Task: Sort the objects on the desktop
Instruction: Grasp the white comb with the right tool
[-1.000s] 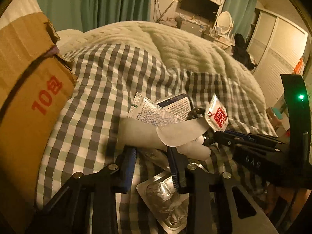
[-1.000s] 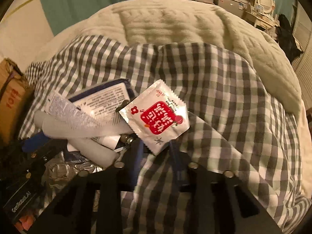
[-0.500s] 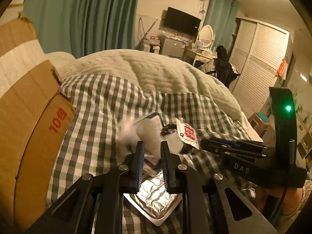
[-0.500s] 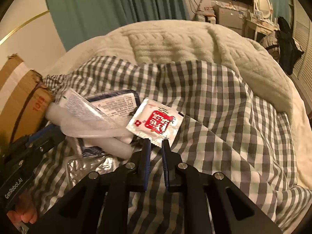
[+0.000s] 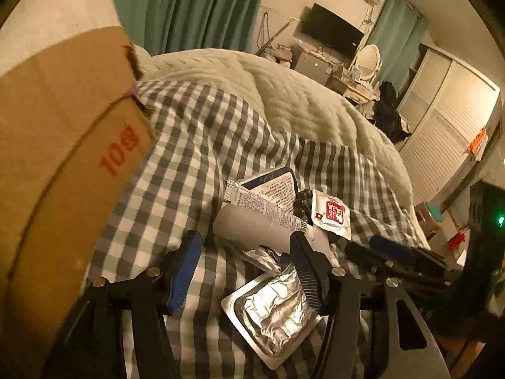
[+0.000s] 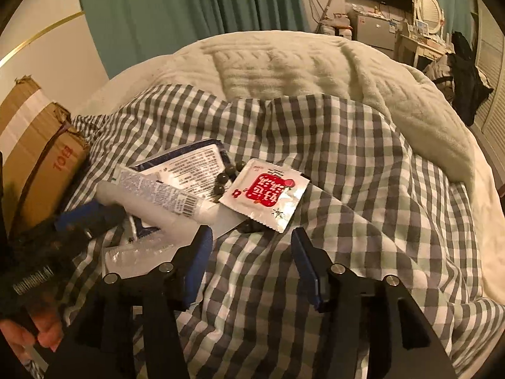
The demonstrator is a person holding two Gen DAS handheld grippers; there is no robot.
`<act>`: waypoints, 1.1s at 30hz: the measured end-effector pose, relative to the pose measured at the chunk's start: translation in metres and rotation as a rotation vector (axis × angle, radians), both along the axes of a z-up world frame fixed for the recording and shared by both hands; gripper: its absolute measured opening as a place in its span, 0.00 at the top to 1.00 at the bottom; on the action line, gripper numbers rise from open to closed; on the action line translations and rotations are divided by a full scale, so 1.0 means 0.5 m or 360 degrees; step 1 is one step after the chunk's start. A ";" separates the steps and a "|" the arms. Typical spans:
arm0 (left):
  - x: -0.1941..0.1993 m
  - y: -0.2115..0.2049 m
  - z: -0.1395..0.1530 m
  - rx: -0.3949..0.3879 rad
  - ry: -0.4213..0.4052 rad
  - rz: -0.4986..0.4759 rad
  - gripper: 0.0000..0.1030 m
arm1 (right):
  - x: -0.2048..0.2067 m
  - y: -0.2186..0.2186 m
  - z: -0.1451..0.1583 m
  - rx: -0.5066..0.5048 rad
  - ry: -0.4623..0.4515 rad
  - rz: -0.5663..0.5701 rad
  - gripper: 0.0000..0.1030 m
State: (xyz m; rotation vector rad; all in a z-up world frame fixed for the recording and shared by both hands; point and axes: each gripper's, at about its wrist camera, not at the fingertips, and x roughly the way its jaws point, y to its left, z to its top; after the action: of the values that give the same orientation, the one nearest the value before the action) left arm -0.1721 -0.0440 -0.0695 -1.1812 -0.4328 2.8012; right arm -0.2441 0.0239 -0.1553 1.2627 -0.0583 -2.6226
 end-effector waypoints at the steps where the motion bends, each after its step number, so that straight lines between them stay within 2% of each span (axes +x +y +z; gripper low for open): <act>1: 0.003 0.000 0.004 -0.0028 0.0012 0.0019 0.41 | 0.003 -0.004 0.001 -0.0004 -0.0005 0.0018 0.45; 4: 0.012 0.006 0.016 -0.0133 0.0038 0.0075 0.38 | 0.010 -0.017 0.004 -0.0118 -0.0043 0.0064 0.41; 7: 0.019 0.002 0.013 -0.0150 0.0032 0.0127 0.37 | -0.012 -0.018 -0.007 -0.0299 -0.0191 -0.0108 0.34; 8: 0.020 0.000 0.008 -0.0147 0.0019 0.0129 0.36 | -0.031 -0.023 -0.019 -0.0311 -0.0280 -0.0197 0.32; 12: 0.022 0.002 -0.002 -0.0173 0.0017 0.0123 0.37 | -0.066 -0.055 -0.037 -0.0248 -0.0338 -0.0251 0.32; 15: 0.021 0.004 -0.007 -0.0181 0.0007 0.0116 0.36 | -0.061 -0.064 -0.041 -0.0176 -0.0316 -0.0198 0.38; 17: 0.022 0.006 -0.007 -0.0190 -0.0004 0.0114 0.36 | -0.052 -0.063 -0.042 -0.0162 -0.0306 -0.0142 0.59; 20: 0.023 0.006 -0.005 -0.0203 -0.0010 0.0114 0.36 | -0.036 -0.054 -0.042 -0.0193 -0.0298 -0.0079 0.72; 22: 0.023 0.007 -0.006 -0.0213 -0.0018 0.0111 0.36 | -0.022 -0.044 -0.038 -0.0181 -0.0265 -0.0061 0.74; 25: 0.019 0.011 -0.007 -0.0227 -0.0033 0.0094 0.36 | 0.000 -0.017 -0.023 -0.0190 -0.0221 -0.0070 0.83; 27: 0.019 0.019 -0.001 -0.0232 -0.0019 0.0044 0.36 | 0.011 0.001 -0.015 -0.0194 -0.0198 -0.0080 0.84; 29: 0.016 0.038 0.017 -0.0310 0.0034 -0.0057 0.36 | 0.018 0.020 -0.017 -0.0262 -0.0215 -0.0077 0.84; 31: 0.007 0.064 0.030 -0.0431 0.0054 -0.0156 0.31 | 0.010 0.027 -0.025 -0.0291 -0.0236 -0.0089 0.83; 33: -0.002 0.089 0.034 -0.0559 0.0094 -0.0248 0.29 | 0.007 0.029 -0.029 -0.0328 -0.0240 -0.0084 0.83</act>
State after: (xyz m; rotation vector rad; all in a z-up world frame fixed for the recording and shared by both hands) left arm -0.1730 0.0008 -0.0526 -1.1249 0.1577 2.8382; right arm -0.2407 0.0385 -0.1699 1.3988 -0.3816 -2.4821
